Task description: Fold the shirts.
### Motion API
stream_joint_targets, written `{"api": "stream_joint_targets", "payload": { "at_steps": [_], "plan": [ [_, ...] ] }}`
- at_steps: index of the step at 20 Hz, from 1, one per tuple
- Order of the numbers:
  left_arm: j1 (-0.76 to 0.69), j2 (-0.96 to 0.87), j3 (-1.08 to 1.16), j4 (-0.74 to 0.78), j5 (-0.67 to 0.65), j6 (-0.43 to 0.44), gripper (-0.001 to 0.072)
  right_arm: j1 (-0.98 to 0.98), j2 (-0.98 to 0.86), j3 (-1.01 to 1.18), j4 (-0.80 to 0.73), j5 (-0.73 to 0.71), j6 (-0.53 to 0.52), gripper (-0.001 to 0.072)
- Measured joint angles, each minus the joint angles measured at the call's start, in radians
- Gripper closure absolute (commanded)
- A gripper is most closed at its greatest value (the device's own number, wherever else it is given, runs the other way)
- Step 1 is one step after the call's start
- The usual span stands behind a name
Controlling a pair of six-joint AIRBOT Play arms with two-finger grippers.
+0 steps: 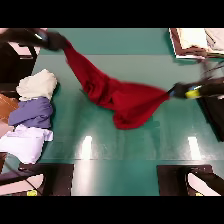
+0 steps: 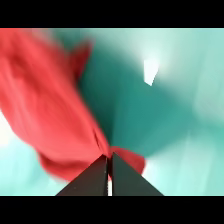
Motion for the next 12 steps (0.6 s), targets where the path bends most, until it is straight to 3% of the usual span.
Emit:
{"api": "stream_joint_targets", "payload": {
  "at_steps": [7,12],
  "plan": [
    [0.000,0.349,0.156,0.027,0.025,-0.001,0.0682,-0.285,0.177,0.506,-0.013,0.188,0.001,0.0697],
    [0.000,0.484,0.180,0.016,0.116,-0.004,0.0682,-0.371,0.141,0.834,-0.012,0.249,0.004,0.0697]
  ]
}}
